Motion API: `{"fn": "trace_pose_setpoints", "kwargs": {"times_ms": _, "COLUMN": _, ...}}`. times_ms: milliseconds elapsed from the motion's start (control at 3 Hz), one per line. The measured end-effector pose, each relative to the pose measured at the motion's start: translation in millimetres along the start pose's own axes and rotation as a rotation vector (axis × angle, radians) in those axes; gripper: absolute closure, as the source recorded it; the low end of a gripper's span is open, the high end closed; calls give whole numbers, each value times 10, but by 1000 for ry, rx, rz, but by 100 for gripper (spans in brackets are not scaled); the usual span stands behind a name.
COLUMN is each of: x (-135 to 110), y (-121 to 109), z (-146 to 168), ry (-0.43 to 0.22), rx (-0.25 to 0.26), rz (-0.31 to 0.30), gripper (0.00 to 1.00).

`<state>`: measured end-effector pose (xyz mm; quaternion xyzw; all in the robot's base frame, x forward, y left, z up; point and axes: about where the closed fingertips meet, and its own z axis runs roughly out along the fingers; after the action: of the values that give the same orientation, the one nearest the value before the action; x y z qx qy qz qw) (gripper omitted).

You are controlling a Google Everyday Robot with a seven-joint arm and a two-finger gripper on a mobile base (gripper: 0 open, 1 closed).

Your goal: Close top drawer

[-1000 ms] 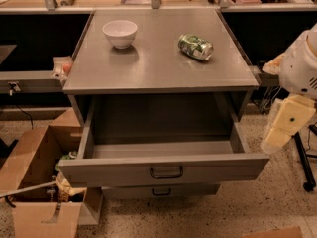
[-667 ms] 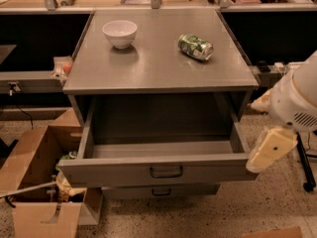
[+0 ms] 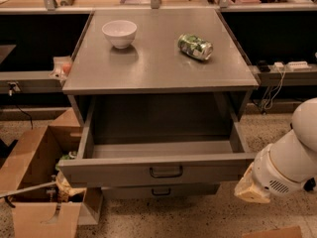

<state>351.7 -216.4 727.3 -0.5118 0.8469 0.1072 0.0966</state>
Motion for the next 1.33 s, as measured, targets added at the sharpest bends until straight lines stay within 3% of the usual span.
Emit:
{"fn": "trace_pose_setpoints", "kwargs": {"times_ms": 333, "x": -35, "y": 0, "z": -75, "ry": 1, "rx": 8, "rz": -9, "gripper": 94}}
{"fn": "trace_pose_setpoints", "kwargs": {"times_ms": 1000, "x": -22, "y": -48, "z": -41, "ry": -9, "rx": 13, "rz": -2, "gripper": 100}}
{"fn": "trace_pose_setpoints", "kwargs": {"times_ms": 1333, "x": 25, "y": -232, "z": 92, "ry": -21, "rx": 30, "rz": 22, "gripper": 100}}
